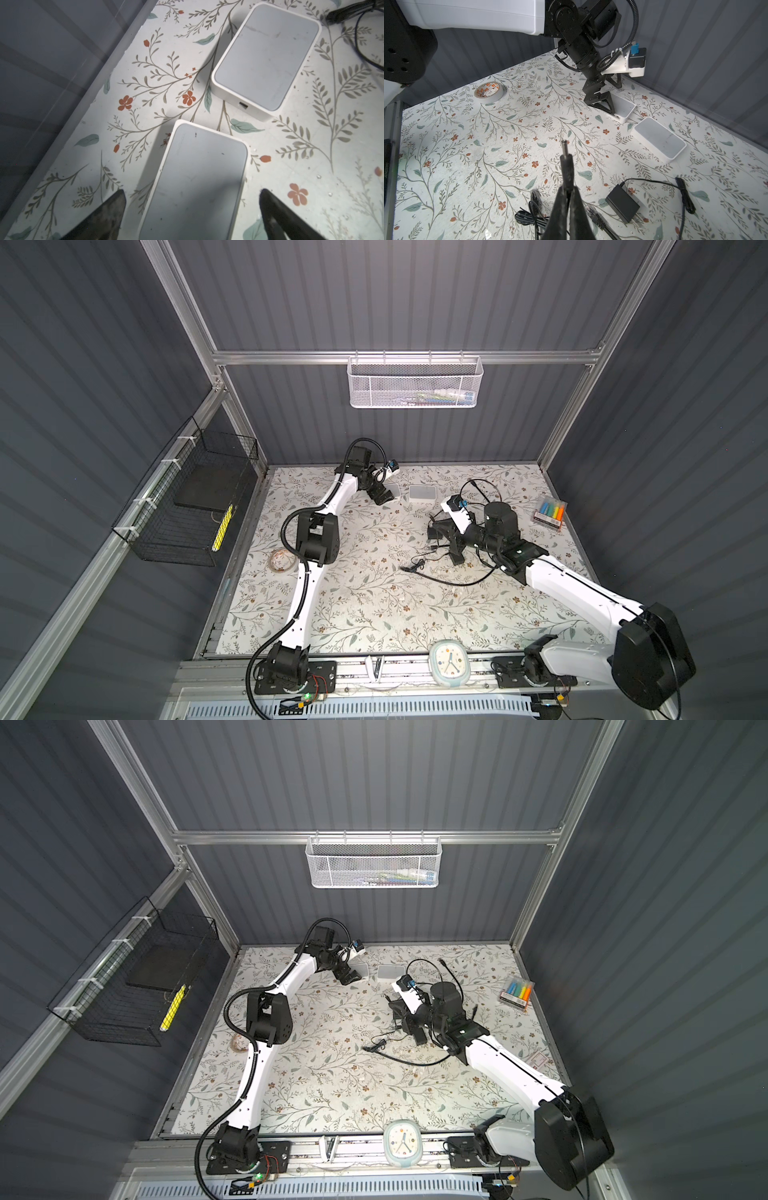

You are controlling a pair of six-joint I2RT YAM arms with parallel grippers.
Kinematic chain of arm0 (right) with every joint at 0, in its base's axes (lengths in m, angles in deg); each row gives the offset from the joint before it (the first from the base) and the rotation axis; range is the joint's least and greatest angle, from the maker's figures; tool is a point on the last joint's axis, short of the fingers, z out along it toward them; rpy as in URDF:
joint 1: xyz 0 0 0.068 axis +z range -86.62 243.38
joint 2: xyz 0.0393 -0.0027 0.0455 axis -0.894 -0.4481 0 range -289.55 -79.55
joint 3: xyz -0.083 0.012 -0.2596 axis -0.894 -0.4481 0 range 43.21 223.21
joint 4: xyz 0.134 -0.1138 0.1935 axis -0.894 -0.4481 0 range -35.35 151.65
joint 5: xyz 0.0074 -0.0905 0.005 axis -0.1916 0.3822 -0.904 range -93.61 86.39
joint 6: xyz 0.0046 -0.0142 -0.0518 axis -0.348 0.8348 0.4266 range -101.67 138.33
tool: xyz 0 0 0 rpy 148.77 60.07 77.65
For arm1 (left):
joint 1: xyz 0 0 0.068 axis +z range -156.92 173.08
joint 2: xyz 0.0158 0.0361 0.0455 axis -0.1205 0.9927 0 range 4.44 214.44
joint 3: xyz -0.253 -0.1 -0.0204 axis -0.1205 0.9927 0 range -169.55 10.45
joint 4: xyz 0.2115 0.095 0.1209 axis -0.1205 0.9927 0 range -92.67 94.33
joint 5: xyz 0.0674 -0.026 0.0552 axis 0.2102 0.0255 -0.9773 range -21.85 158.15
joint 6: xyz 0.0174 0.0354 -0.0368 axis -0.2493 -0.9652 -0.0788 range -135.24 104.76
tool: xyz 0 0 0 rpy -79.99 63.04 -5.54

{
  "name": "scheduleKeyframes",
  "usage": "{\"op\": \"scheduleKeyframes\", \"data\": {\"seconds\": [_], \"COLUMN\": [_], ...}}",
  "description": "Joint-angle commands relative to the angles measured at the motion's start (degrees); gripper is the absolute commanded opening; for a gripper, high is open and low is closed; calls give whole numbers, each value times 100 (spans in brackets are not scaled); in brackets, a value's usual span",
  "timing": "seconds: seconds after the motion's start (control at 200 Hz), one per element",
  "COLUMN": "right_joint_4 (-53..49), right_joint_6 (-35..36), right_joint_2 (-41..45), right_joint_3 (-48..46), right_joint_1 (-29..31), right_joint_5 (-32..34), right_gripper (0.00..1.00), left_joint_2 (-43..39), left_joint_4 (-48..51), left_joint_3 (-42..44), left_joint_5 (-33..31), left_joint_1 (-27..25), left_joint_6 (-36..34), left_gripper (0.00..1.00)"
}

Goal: Insert the plug into the switch port

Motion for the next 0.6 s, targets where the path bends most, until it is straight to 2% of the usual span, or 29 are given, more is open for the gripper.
{"op": "scheduleKeyframes", "data": {"seconds": [0.0, 0.26, 0.595], "right_joint_4": [-15, -6, 19], "right_joint_6": [-144, -303, -321], "right_joint_2": [174, 203, -1], "right_joint_3": [-83, -73, 5], "right_joint_1": [-17, -19, -17], "right_joint_5": [-97, -140, -163], "right_gripper": [0, 0, 0], "left_joint_2": [30, 122, 539], "left_joint_4": [178, -167, 316], "left_joint_3": [-134, -151, -577], "left_joint_5": [-124, -140, 108], "left_joint_1": [-8, 2, -4], "left_joint_6": [330, 459, 390], "left_gripper": [100, 100, 100]}}
